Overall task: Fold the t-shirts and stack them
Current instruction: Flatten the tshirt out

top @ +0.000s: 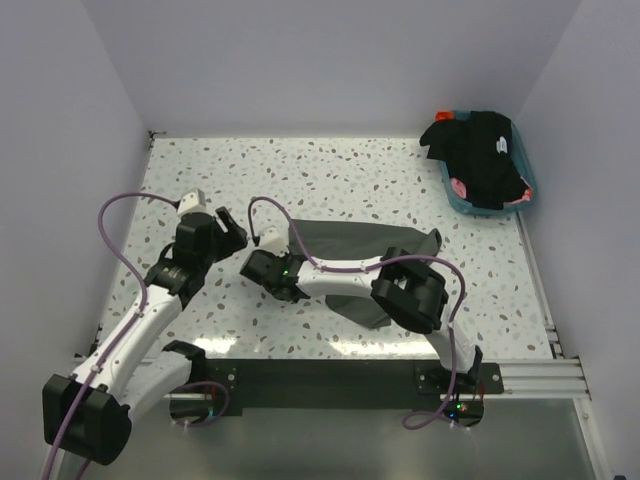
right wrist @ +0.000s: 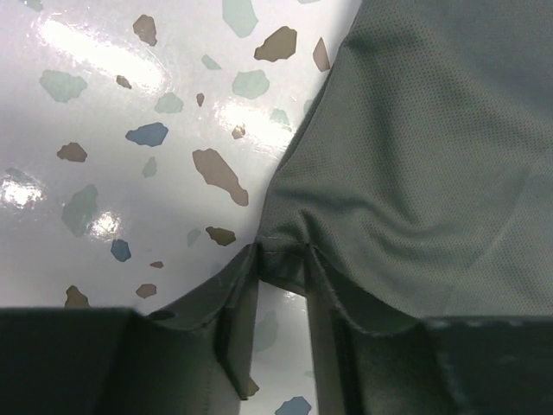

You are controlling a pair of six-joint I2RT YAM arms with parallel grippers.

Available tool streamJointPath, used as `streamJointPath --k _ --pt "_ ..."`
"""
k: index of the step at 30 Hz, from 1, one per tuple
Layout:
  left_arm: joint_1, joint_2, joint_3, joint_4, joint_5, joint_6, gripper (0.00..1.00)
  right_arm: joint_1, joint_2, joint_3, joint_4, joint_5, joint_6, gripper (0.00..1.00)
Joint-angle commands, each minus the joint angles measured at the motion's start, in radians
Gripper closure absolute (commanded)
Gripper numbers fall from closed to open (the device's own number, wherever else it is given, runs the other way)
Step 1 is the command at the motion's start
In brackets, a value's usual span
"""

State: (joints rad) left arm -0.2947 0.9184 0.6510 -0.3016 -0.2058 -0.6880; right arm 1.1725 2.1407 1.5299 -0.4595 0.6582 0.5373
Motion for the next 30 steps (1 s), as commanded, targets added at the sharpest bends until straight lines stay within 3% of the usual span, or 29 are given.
streamJointPath --k 1,5,6,8,14,20,30 --pt "0.006 -0.001 -0.016 0.059 0.011 0.005 0.28 0.001 0.022 0.045 0.01 0.003 -0.011 0.7" --pt "0.006 0.014 -0.033 0.076 0.026 -0.002 0.28 -0.005 0.001 0.055 -0.01 0.018 -0.033 0.97" --pt "0.006 0.017 -0.037 0.081 0.035 -0.004 0.28 -0.014 -0.034 0.062 -0.022 0.027 -0.034 1.0" --pt "0.006 0.03 -0.059 0.123 0.092 0.004 0.28 -0.031 -0.089 0.064 -0.06 0.049 -0.04 1.0" --pt "-0.033 0.092 -0.129 0.286 0.252 -0.034 0.3 -0.129 -0.479 0.027 -0.119 0.121 -0.086 1.0" --pt "-0.259 0.261 -0.088 0.404 0.209 -0.074 0.31 -0.238 -0.789 0.018 -0.169 0.208 -0.144 1.0" --pt "-0.423 0.602 0.041 0.55 0.181 -0.082 0.31 -0.344 -0.918 0.021 -0.223 0.241 -0.181 1.0"
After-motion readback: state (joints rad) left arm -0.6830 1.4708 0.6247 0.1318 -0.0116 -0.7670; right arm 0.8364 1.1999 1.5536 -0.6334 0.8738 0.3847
